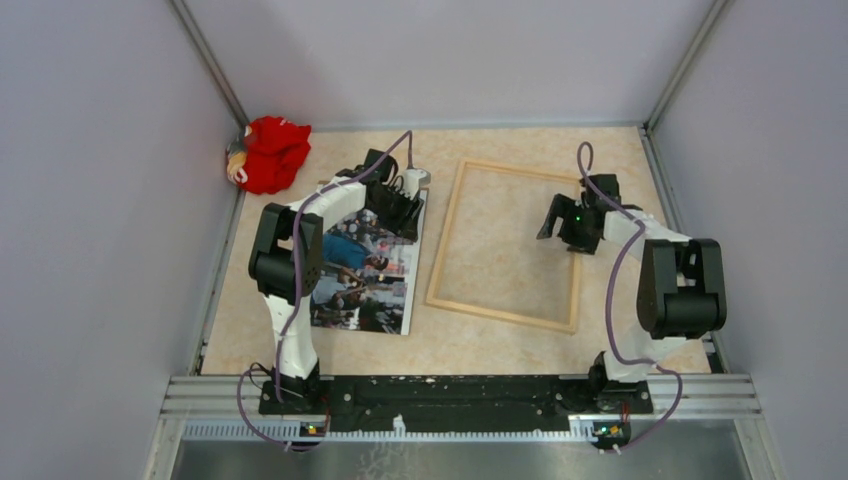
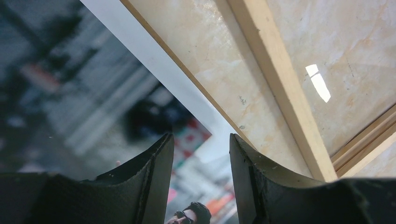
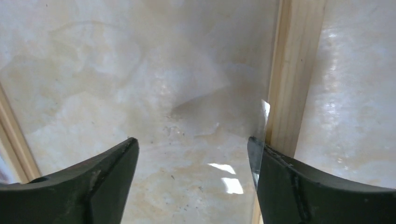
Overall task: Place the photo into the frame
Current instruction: Place the photo frame item in the photo frame, then pick up the photo at the center of the board.
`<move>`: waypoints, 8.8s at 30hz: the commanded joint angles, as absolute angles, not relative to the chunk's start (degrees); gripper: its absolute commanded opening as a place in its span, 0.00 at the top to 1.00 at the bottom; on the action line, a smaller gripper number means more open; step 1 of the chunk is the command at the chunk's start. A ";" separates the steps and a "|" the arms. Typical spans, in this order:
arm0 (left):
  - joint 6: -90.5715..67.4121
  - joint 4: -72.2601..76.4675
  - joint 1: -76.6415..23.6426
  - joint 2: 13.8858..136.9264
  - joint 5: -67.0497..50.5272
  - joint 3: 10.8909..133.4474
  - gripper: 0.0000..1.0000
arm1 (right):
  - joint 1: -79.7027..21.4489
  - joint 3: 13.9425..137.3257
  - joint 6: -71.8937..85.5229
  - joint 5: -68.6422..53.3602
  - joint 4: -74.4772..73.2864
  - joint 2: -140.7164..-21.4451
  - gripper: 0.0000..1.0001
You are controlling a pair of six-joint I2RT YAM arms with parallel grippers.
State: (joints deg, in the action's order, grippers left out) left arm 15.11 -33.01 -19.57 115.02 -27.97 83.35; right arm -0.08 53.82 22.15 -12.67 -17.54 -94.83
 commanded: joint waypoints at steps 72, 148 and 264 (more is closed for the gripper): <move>30.37 -31.81 12.08 101.40 -7.25 75.34 0.22 | -37.58 105.46 32.00 -5.99 -23.17 -124.51 0.01; 28.20 -23.93 12.42 108.02 3.05 74.13 0.30 | -43.26 116.43 31.67 9.58 -31.26 -135.35 0.10; 25.95 -24.18 6.54 105.00 0.80 70.15 0.27 | -35.72 84.75 45.76 -21.10 11.89 -113.13 1.00</move>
State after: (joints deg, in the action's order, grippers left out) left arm 26.09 -19.49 5.96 105.91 1.28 68.31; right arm -36.32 81.91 46.89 -20.27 10.20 -123.68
